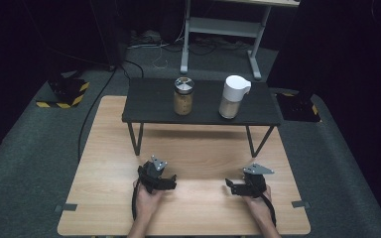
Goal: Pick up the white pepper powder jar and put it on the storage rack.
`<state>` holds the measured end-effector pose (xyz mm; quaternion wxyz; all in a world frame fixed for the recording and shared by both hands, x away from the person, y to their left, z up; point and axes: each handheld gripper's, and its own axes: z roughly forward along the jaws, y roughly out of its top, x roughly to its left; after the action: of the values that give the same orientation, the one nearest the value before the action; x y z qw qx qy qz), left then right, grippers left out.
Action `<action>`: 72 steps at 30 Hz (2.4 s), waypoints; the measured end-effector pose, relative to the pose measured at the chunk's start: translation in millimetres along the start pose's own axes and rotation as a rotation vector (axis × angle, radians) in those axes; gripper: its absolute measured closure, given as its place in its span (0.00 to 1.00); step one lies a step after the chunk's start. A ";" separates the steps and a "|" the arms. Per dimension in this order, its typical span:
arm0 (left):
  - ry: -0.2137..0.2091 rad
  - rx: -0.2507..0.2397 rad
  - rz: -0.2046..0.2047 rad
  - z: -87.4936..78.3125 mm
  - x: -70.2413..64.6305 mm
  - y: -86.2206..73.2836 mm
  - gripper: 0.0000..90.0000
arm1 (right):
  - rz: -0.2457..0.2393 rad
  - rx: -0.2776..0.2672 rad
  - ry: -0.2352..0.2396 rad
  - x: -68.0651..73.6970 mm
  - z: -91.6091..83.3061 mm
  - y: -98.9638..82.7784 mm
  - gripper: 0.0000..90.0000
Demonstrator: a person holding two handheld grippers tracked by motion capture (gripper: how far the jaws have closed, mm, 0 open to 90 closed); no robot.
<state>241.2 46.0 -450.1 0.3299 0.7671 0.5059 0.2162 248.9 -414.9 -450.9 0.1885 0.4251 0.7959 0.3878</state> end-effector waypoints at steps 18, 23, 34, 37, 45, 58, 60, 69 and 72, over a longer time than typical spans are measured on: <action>0.001 -0.001 -0.001 -0.1 -0.3 -0.2 0.06 | -0.033 0.070 -0.025 7.8 6.5 11.7 0.10; 0.002 0.000 -0.002 -0.3 -0.8 -0.4 0.07 | -0.033 0.070 -0.024 7.7 6.6 11.7 0.10; 0.003 0.000 -0.003 -0.4 -0.9 -0.5 0.06 | -0.029 0.070 -0.027 8.0 6.4 11.6 0.11; 0.003 0.000 -0.002 -0.4 -0.9 -0.5 0.06 | -0.028 0.070 -0.027 8.0 6.5 11.6 0.11; 0.003 -0.001 -0.003 -0.4 -0.9 -0.6 0.06 | -0.025 0.070 -0.029 8.4 6.4 11.6 0.11; 0.003 0.000 -0.003 -0.4 -0.9 -0.5 0.06 | -0.026 0.070 -0.029 8.3 6.4 11.6 0.11; 0.003 0.000 -0.003 -0.4 -0.9 -0.4 0.06 | -0.026 0.070 -0.029 8.3 6.4 11.6 0.11; 0.001 0.004 0.001 -0.5 -1.0 0.1 0.05 | -0.024 0.070 -0.030 8.5 6.4 11.8 0.11; -0.003 0.005 0.003 -0.9 -1.1 -0.2 0.04 | -0.022 0.070 -0.032 8.8 6.3 11.8 0.11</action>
<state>240.0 45.2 -449.7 0.3282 0.7691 0.5048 0.2143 254.2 -400.8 -445.4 0.1904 0.4289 0.8105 0.3506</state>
